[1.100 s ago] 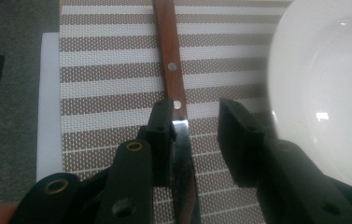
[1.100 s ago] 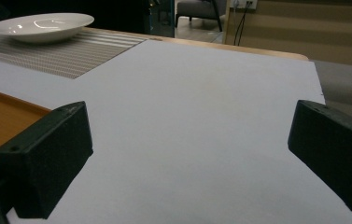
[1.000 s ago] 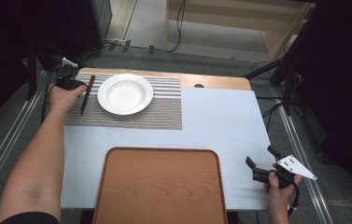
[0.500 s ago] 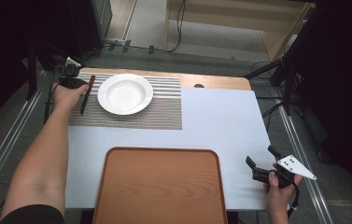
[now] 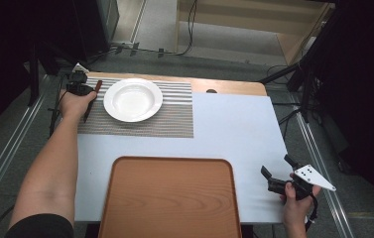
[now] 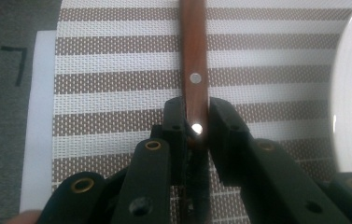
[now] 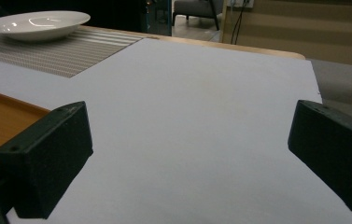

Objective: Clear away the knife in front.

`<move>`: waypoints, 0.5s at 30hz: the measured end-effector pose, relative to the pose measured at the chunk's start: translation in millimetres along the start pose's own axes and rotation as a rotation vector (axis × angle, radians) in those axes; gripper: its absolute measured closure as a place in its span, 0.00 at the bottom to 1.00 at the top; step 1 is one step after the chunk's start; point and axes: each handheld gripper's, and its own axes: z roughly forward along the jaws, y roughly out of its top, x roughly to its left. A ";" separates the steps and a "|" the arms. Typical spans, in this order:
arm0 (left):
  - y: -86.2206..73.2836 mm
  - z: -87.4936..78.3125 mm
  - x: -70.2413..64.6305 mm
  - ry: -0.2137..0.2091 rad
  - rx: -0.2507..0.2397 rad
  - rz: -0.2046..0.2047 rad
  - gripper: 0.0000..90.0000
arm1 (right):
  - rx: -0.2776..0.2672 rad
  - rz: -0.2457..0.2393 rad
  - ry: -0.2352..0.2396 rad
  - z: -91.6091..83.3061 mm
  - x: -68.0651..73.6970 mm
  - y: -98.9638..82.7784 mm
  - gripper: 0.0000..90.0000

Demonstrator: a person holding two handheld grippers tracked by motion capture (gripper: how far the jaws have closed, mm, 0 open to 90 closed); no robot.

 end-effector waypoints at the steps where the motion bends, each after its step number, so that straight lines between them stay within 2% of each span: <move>1: -0.1 -0.6 -0.3 0.002 0.005 0.013 0.85 | 0.000 0.000 0.000 0.0 0.1 0.0 0.00; 3: -0.8 -1.1 -0.9 0.004 0.005 0.016 0.85 | 0.001 -0.001 0.000 -0.1 0.2 0.0 0.00; 8: -2.6 -5.7 0.1 -0.048 0.012 0.036 0.85 | -0.003 -0.001 0.001 0.0 -0.2 0.0 0.00; 10: -2.7 -9.2 -0.4 -0.040 0.013 0.063 0.85 | -0.002 -0.001 0.002 -0.1 -0.1 0.0 0.00; 15: -1.6 -18.4 -1.9 -0.055 -0.004 0.075 0.85 | -0.004 0.000 0.008 -0.6 -0.2 0.0 0.00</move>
